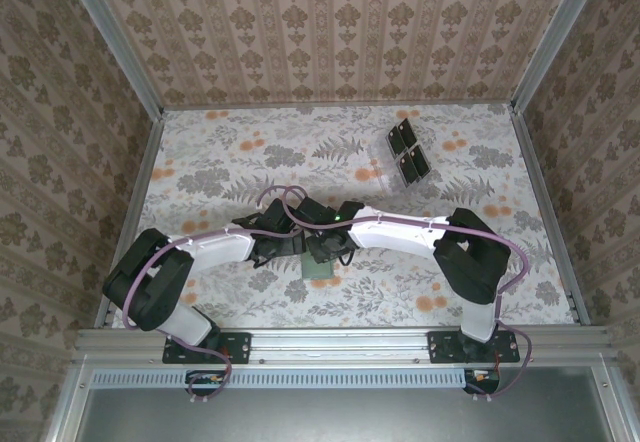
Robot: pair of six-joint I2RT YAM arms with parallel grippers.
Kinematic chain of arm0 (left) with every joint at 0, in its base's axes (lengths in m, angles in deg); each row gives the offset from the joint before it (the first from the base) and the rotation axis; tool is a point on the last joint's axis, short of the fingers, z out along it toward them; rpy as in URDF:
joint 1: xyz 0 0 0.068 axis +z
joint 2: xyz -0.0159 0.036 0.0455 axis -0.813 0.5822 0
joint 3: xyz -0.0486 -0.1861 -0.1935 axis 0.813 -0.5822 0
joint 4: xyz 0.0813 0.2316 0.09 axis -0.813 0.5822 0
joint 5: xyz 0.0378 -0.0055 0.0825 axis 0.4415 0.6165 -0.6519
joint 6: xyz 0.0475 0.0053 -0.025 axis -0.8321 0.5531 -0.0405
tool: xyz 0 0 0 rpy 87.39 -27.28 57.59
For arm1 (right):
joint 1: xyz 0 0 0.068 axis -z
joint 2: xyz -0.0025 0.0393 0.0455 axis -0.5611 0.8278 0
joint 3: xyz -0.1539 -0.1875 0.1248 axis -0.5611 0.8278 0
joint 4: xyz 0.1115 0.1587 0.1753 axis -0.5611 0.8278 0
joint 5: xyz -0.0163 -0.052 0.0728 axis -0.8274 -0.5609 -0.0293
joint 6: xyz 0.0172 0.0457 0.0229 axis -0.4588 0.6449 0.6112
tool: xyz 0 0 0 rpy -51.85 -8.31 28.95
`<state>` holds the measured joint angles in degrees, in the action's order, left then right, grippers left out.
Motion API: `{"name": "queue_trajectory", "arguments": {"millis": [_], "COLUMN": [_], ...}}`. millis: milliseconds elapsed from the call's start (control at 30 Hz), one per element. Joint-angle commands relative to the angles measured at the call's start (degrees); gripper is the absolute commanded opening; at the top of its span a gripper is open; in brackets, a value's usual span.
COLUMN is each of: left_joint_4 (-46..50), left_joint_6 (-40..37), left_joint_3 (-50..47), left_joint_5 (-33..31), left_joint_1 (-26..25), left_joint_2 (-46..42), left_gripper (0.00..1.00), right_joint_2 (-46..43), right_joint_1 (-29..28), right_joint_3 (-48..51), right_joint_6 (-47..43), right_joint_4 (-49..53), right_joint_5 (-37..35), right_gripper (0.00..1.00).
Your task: Put the credit cards into the card holder
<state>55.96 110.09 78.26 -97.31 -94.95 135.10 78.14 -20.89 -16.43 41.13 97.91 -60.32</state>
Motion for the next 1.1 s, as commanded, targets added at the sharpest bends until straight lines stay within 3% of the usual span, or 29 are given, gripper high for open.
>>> {"name": "queue_trajectory", "arguments": {"millis": [0, 567, 867, 1067], "left_joint_4": [-6.75, -7.19, -7.19, -7.32], "left_joint_6": [1.62, 1.89, 1.88, 1.80], "left_joint_3": [-5.65, -5.93, -5.96, -6.00], "left_joint_5": [14.99, 15.06, 15.06, 15.15], "left_joint_1": [0.32, 0.35, 0.31, 0.37], "left_joint_2": [9.77, 10.17, 10.12, 10.28], "left_gripper": [1.00, 1.00, 1.00, 1.00], "right_joint_2": [0.94, 1.48, 1.92, 0.91], "right_joint_1": [-0.79, -1.60, -1.53, -1.58], "right_joint_3": [-1.29, -2.15, -2.11, -2.08], "right_joint_6": [-1.52, -1.87, -1.99, -2.14], "right_joint_4": [1.83, 1.57, 1.65, 1.65], "right_joint_5": [-1.21, -1.97, -2.93, -3.24], "right_gripper": [0.35, 0.40, 0.23, 0.19]}}
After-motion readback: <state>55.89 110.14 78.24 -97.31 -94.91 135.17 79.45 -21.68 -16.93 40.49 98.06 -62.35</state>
